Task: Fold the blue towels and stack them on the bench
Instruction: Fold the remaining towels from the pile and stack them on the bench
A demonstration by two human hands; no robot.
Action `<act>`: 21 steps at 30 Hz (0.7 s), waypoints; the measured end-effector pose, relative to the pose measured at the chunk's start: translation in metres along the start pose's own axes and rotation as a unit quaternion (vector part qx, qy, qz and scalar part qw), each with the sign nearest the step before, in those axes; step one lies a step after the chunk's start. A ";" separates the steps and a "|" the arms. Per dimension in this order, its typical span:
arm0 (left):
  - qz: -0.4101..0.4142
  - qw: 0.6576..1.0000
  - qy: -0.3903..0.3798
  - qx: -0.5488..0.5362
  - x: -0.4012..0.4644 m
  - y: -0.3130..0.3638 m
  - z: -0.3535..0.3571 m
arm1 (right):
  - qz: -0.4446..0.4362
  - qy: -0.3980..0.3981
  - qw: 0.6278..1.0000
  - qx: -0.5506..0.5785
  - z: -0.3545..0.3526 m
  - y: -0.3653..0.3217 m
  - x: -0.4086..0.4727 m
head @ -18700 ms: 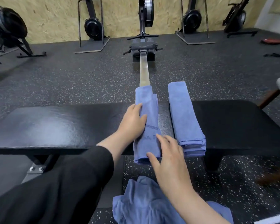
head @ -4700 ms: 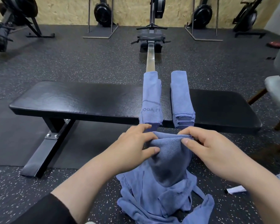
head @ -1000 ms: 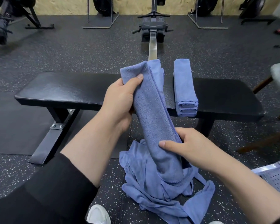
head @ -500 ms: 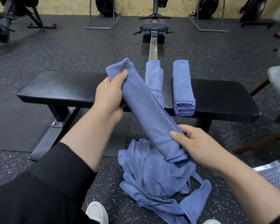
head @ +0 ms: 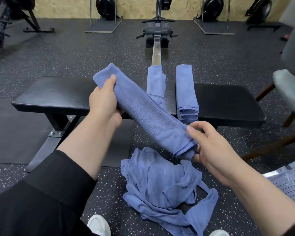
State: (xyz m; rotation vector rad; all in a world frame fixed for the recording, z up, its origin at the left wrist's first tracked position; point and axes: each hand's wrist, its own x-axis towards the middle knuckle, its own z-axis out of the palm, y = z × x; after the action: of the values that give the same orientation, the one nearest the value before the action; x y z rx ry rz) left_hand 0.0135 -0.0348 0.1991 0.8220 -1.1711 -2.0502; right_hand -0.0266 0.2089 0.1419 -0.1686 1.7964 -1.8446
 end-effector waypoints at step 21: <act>0.050 0.995 -0.082 0.020 -0.021 0.012 0.016 | -0.054 0.068 0.962 -0.259 -0.002 0.008 0.011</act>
State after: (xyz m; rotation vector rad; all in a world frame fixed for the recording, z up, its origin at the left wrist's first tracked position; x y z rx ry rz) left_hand 0.0161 -0.0158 0.2206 0.6099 -1.3188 -2.0475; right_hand -0.0340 0.2059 0.1307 -0.3453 2.3813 -1.4402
